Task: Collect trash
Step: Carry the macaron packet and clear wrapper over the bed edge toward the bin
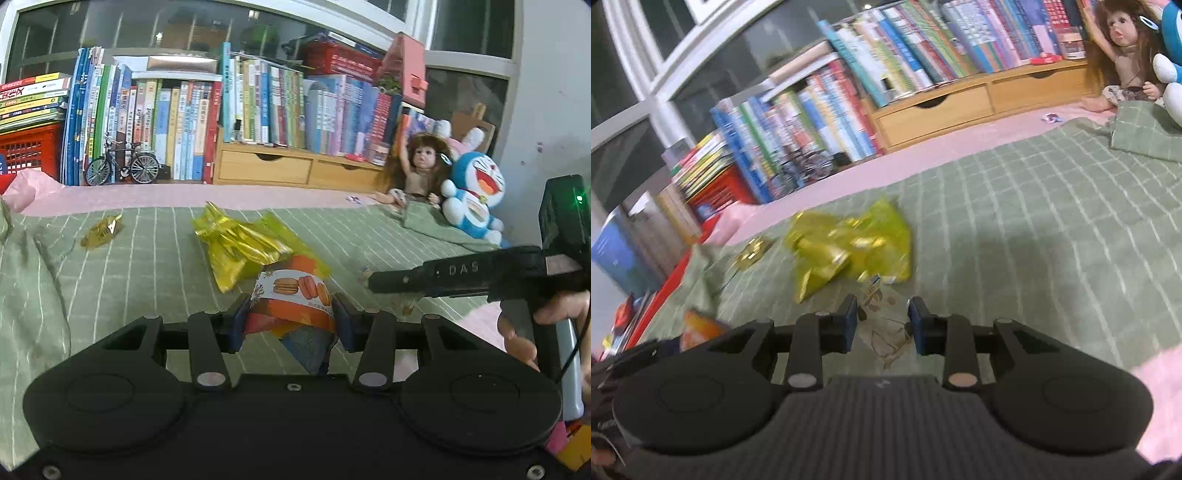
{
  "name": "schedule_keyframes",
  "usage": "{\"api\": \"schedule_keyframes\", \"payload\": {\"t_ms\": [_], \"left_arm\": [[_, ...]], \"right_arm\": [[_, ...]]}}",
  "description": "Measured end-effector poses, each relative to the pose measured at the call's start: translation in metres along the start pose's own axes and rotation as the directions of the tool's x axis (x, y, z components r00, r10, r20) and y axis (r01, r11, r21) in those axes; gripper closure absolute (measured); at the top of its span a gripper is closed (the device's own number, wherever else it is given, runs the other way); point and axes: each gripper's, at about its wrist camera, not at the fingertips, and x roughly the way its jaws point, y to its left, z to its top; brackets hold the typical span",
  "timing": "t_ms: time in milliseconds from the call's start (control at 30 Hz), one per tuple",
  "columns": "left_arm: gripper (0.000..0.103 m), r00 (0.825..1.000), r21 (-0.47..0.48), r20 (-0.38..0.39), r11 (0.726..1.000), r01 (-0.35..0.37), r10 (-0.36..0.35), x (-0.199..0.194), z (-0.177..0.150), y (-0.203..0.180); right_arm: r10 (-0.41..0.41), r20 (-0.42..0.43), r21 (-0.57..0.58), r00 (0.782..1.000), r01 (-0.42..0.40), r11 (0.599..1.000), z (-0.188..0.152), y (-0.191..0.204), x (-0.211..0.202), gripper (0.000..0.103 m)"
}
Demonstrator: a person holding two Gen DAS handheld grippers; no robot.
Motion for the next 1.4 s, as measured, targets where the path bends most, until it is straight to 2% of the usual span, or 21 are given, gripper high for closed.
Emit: {"api": "schedule_keyframes", "payload": {"t_ms": [233, 433, 633, 967, 1067, 1200, 1300, 1400], "left_arm": [[0.058, 1.0, 0.001, -0.008, 1.0, 0.024, -0.024, -0.025, -0.028, -0.017], [0.058, 0.998, 0.01, -0.024, 0.999, 0.052, -0.052, -0.046, -0.059, -0.028], [0.058, 0.995, 0.004, -0.053, 0.997, 0.079, -0.079, -0.067, -0.084, -0.034], [0.058, 0.985, -0.042, -0.162, 0.998, 0.055, -0.061, -0.082, -0.128, -0.031], [0.058, 0.973, -0.066, -0.223, 0.997, 0.046, -0.06, -0.076, -0.143, -0.029], [0.058, 0.944, -0.077, -0.327, 0.997, 0.021, -0.045, -0.061, -0.166, -0.03], [0.058, 0.926, -0.087, -0.376, 0.996, -0.005, -0.028, -0.047, -0.184, -0.028], [0.058, 0.912, -0.108, -0.41, 0.993, -0.038, -0.01, -0.034, -0.197, -0.023]], "right_arm": [[0.003, 0.014, -0.095, 1.0, -0.002, 0.995, -0.04, 0.026, -0.03, 0.068], [0.014, -0.016, -0.151, 1.0, -0.016, 0.988, -0.076, 0.039, -0.05, 0.068], [0.031, -0.064, -0.141, 0.997, -0.04, 0.989, -0.103, 0.04, -0.064, 0.068], [0.058, -0.179, -0.092, 0.982, -0.076, 0.993, -0.144, 0.034, -0.074, 0.068], [0.048, -0.222, -0.047, 0.974, -0.06, 0.997, -0.155, 0.025, -0.068, 0.068], [-0.024, -0.271, -0.016, 0.962, 0.02, 1.0, -0.169, 0.015, -0.054, 0.068], [-0.061, -0.318, 0.053, 0.946, 0.082, 0.995, -0.182, 0.001, -0.039, 0.067], [-0.056, -0.368, 0.129, 0.928, 0.11, 0.986, -0.194, -0.012, -0.027, 0.067]]}}
